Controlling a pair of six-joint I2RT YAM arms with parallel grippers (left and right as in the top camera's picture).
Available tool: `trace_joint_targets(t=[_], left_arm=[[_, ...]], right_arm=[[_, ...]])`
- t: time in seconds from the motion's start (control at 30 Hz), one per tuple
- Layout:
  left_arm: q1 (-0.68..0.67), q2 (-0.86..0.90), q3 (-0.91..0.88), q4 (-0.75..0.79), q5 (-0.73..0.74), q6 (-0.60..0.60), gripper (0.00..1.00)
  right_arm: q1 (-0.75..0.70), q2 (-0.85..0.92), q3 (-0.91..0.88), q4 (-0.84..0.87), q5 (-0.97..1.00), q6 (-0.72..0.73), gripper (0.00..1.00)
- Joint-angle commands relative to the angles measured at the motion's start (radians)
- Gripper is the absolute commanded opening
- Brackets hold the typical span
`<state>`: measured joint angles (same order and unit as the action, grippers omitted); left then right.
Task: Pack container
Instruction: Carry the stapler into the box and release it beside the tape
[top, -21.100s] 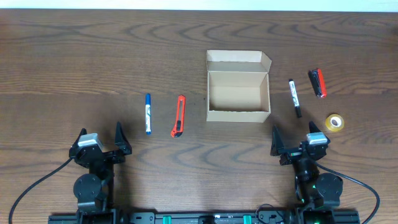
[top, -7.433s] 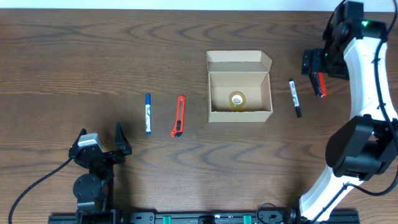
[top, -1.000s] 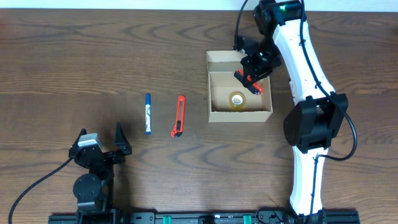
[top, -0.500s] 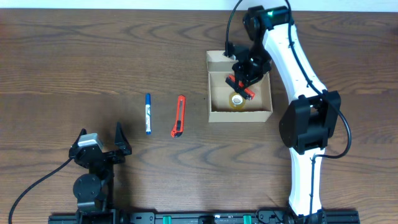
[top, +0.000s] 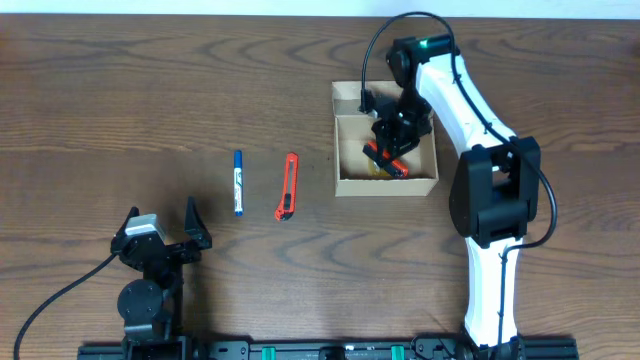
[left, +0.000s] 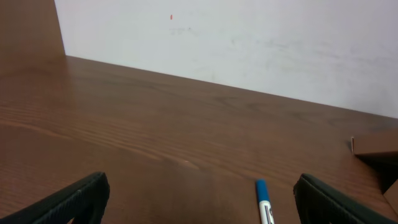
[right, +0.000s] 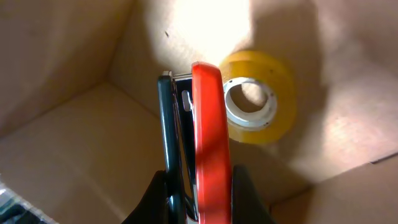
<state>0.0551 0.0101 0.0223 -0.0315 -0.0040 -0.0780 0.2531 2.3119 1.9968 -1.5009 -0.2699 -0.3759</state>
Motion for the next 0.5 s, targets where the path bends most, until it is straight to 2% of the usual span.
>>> trace_joint_targets(t=[0.0,0.07,0.17,0.33,0.47], left_arm=[[-0.003,-0.006,-0.018,-0.043,-0.022,0.004,0.95],[-0.003,-0.006,-0.018,-0.043,-0.022,0.004,0.95],[-0.003,-0.006,-0.018,-0.043,-0.022,0.004,0.95],[-0.003,-0.006,-0.018,-0.043,-0.022,0.004,0.95],[-0.003,-0.006,-0.018,-0.043,-0.022,0.004,0.95]], right_arm=[[0.010,-0.032,-0.023,0.004,-0.014,-0.002,0.02],[0.010,-0.032,-0.023,0.007,-0.013,-0.002,0.02],[0.010,-0.032,-0.023,0.009,-0.007,-0.002,0.14],[0.010,-0.032,-0.018,0.010,-0.007,-0.002,0.56],[0.010,-0.035,-0.003,0.006,-0.007,-0.002,0.59]])
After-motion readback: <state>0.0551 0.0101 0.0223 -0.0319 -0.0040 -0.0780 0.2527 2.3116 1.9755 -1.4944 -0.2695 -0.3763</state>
